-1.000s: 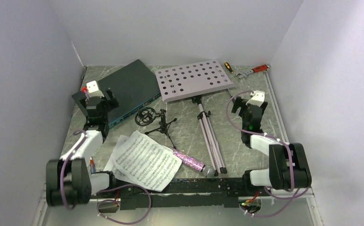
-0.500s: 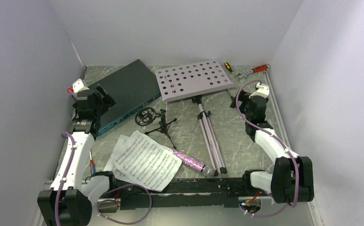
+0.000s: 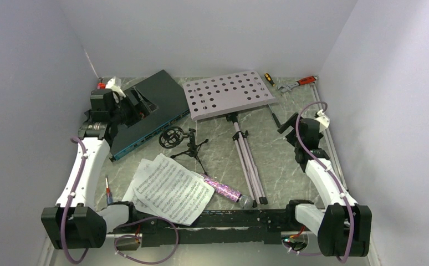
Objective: Set up the instrument practice props
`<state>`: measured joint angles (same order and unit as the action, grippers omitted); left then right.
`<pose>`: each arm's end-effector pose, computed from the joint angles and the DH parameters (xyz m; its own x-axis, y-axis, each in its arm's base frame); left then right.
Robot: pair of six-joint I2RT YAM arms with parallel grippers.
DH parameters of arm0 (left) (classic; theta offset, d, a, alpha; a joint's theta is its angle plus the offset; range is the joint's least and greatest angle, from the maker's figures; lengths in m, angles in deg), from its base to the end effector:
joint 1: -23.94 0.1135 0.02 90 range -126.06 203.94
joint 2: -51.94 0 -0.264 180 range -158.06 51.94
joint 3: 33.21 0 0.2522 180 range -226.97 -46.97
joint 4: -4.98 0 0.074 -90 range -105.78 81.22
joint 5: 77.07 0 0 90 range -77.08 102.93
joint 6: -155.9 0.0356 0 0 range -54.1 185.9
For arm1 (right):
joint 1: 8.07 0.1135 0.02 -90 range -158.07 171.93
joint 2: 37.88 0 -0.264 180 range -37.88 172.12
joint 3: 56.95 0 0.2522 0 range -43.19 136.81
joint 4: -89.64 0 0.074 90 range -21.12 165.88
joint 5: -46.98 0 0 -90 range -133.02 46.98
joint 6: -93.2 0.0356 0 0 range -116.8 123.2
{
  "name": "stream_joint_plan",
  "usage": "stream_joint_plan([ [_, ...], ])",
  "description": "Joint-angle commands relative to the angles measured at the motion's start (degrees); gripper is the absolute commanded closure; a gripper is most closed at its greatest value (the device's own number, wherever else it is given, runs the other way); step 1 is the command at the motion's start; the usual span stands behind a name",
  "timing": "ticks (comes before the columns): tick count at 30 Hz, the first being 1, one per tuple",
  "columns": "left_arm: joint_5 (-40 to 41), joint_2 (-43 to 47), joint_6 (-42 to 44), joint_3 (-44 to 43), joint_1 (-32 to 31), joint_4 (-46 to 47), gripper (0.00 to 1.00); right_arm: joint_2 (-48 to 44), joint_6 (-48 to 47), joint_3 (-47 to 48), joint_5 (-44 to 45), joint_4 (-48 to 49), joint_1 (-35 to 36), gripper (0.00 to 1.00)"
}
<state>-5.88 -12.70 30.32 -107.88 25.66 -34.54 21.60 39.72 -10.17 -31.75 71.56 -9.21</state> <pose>0.2493 -0.0040 0.3430 -0.5469 -0.5674 -0.6156 -0.0812 0.7678 -0.6355 0.2253 -0.0114 0.2297 -0.2997 0.5897 -0.7500 0.4551 0.7793 0.4309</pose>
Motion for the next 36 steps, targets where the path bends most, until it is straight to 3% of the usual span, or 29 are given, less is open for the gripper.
stream_joint_plan([
  [1,-8.5,-1.6,-2.3,-6.0,-5.1,4.2,0.06,1.2,-0.7,0.9,-6.9,-1.6,-0.1,0.0],
  [8,-5.3,-9.6,0.1,-15.5,-16.3,2.2,0.06,2.1,-2.5,-3.0,-21.2,6.3,-0.1,0.0],
  [13,-1.3,-17.3,4.1,-22.6,-23.4,-3.0,0.06,6.0,-5.9,0.2,-23.7,4.6,0.6,0.0],
  [17,2.5,-24.1,6.3,-29.0,-28.3,-7.7,0.06,9.7,-9.2,4.0,-21.3,-0.6,6.3,0.0],
  [20,5.2,-27.5,6.9,-31.7,-30.7,-9.7,0.06,11.7,-11.7,7.3,-14.0,-3.6,14.3,0.0],
  [26,6.3,-29.0,6.1,-30.7,-31.8,-8.8,0.06,18.2,-13.9,11.9,-4.9,-7.5,25.8,0.01],
  [31,8.5,-27.8,5.1,-28.3,-31.7,-8.6,0.06,24.3,-15.2,16.0,1.7,-10.9,30.7,0.09],
  [36,10.2,-27.3,3.9,-27.3,-31.6,-8.4,0.06,28.1,-16.2,17.7,2.3,-12.9,33.0,0.22],
])
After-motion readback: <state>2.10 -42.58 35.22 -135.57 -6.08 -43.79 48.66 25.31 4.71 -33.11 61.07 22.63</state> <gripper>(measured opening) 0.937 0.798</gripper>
